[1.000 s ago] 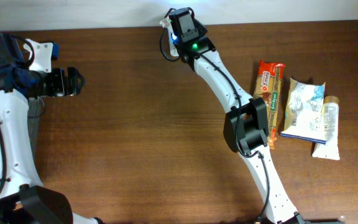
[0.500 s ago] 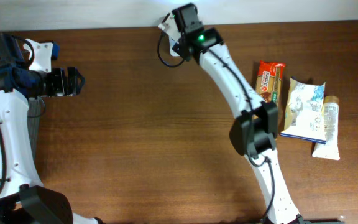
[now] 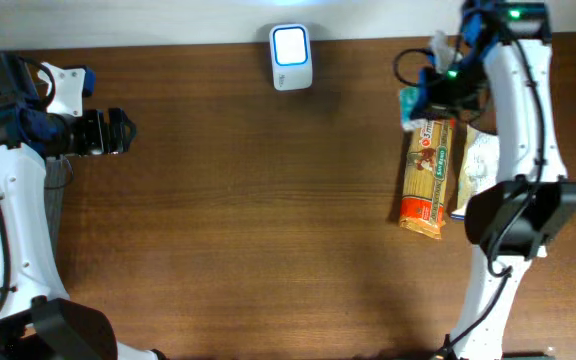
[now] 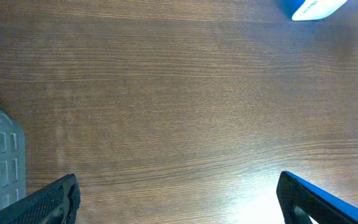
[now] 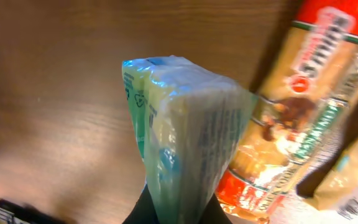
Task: Scan the item barcode
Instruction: 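Carry the green packet right and release it beside the spaghetti pack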
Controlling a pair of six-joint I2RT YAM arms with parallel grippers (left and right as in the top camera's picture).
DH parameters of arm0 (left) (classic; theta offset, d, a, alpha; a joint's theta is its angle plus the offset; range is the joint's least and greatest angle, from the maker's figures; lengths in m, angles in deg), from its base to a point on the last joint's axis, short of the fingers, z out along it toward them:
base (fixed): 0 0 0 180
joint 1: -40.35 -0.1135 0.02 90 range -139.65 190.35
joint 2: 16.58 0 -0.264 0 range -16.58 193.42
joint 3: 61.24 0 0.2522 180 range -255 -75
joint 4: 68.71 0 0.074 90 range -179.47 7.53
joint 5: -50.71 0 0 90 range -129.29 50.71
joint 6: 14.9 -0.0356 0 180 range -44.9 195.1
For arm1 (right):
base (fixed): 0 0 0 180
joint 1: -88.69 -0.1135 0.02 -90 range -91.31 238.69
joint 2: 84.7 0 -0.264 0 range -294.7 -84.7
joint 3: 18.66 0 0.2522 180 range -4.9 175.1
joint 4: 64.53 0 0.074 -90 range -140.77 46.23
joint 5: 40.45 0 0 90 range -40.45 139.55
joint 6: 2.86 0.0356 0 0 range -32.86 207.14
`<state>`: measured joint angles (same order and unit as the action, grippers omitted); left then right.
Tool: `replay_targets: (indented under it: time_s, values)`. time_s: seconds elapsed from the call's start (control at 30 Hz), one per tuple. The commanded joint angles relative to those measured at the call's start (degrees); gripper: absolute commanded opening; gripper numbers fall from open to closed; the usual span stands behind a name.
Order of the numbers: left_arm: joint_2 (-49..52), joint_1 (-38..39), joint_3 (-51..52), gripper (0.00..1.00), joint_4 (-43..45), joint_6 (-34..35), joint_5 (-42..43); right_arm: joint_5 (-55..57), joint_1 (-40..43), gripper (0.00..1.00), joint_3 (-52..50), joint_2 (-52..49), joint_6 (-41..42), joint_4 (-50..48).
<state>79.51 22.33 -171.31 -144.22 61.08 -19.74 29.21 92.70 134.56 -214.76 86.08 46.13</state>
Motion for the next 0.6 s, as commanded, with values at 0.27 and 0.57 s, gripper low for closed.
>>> replay_targets:
  time_s: [0.27, 0.57]
  values:
    - [-0.22, -0.04, -0.33, 0.99, -0.07, -1.07, 0.61, 7.76, 9.31, 0.48, -47.21, 17.09, 1.38, -24.85]
    - [-0.22, -0.04, -0.33, 0.99, -0.07, -1.07, 0.61, 7.74, 0.11, 0.82, -15.50, 28.70, -0.57, -7.80]
